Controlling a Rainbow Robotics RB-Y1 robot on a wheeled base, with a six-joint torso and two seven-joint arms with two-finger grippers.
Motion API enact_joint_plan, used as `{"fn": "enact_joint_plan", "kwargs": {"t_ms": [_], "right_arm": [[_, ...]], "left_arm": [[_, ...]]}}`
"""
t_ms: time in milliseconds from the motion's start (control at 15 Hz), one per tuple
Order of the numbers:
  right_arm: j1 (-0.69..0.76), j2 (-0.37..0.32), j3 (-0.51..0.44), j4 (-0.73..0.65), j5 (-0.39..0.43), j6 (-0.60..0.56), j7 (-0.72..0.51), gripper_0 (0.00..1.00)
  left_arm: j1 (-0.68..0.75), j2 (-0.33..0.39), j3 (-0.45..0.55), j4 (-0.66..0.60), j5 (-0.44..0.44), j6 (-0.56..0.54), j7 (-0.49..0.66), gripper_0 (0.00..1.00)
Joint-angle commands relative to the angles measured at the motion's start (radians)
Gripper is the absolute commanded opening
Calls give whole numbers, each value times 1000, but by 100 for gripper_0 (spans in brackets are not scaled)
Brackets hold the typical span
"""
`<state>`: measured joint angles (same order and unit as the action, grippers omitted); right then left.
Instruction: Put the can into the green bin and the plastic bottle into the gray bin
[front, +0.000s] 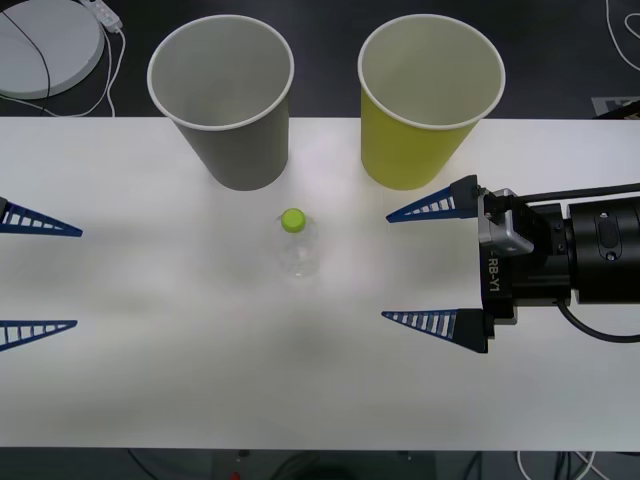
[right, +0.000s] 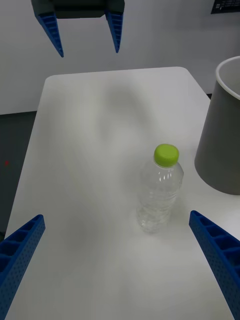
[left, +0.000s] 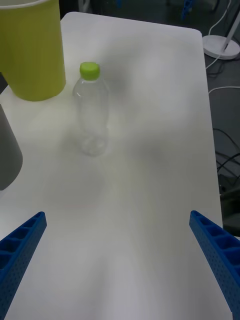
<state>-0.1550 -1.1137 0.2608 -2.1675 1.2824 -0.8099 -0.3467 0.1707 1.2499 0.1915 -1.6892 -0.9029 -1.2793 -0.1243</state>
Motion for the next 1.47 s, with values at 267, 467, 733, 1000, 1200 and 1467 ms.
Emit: {"fn": "enact_joint_plan", "kwargs": {"t_ms": [267,467,733,1000,1200,1467], "right_arm": [[0,0,0,0,0,0,0,100],[0,0,0,0,0,0,0,100],[0,0,0,0,0,0,0,100],[0,0,0,0,0,0,0,100],[0,0,0,0,0,0,0,100],[0,0,0,0,0,0,0,100]], "left_arm": [[-82,-35,-139,169,98,-6,-161,100],[-134,-93,-202,235,98,-6,-222,100],[-183,-161,-222,256,12,21,-230,100],[-221,-250,-231,256,-70,63,-213,100],[-266,-306,-307,258,-74,126,-210,100],[-298,-365,-348,258,-77,153,-206,100]]}}
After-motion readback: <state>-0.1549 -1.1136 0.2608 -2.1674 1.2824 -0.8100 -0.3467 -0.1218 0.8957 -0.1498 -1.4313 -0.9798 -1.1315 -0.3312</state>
